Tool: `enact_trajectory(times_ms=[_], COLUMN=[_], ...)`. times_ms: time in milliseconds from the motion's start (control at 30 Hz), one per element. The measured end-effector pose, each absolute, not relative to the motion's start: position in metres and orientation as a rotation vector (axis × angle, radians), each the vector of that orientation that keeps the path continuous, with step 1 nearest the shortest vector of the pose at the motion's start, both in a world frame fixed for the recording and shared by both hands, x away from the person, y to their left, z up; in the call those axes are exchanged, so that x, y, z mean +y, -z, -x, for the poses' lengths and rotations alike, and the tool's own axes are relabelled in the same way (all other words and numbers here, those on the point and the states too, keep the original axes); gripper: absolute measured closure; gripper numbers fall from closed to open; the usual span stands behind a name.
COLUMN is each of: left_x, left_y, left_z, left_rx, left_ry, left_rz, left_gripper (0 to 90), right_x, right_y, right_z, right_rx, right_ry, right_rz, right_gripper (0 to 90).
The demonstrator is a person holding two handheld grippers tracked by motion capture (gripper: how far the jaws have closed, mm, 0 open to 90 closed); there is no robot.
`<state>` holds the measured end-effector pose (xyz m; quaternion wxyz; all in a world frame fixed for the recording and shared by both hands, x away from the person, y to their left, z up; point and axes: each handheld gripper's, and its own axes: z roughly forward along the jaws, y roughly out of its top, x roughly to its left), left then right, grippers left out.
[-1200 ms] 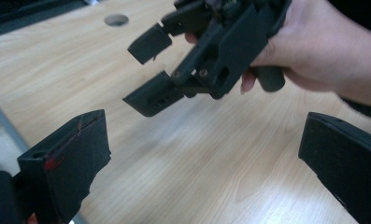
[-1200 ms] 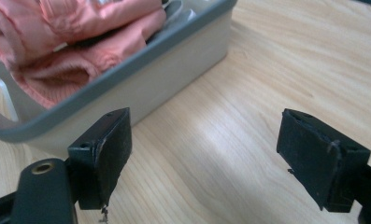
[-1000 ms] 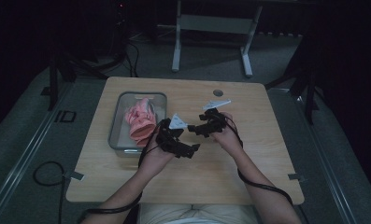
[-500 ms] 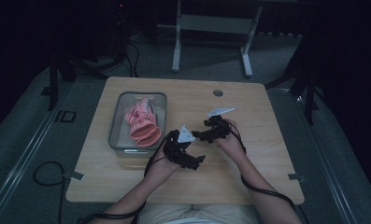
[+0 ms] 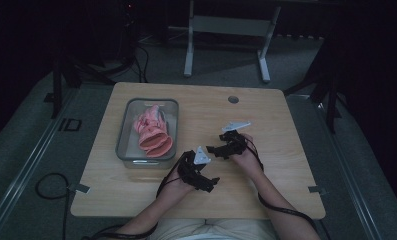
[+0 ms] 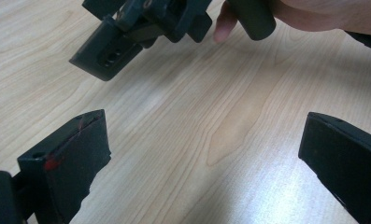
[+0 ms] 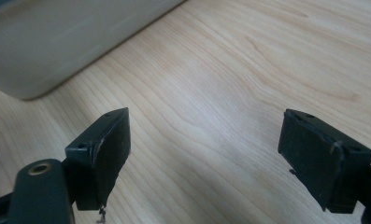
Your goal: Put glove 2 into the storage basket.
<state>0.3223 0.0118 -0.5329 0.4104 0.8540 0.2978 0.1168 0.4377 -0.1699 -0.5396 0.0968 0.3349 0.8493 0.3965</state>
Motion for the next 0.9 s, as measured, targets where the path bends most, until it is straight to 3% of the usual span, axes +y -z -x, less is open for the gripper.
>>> enact_trajectory(times_ms=[900], left_x=[0.014], left_y=[0.555], left_z=[-0.320], left_rx=[0.771], left_ry=[-0.294], left_rz=[-2.175], left_gripper=[1.5], right_x=[-0.180], right_y=[0.559], right_z=[-0.431], right_rx=[2.506], right_ry=[-1.175], right_rz=[-0.962], right_gripper=[14.9])
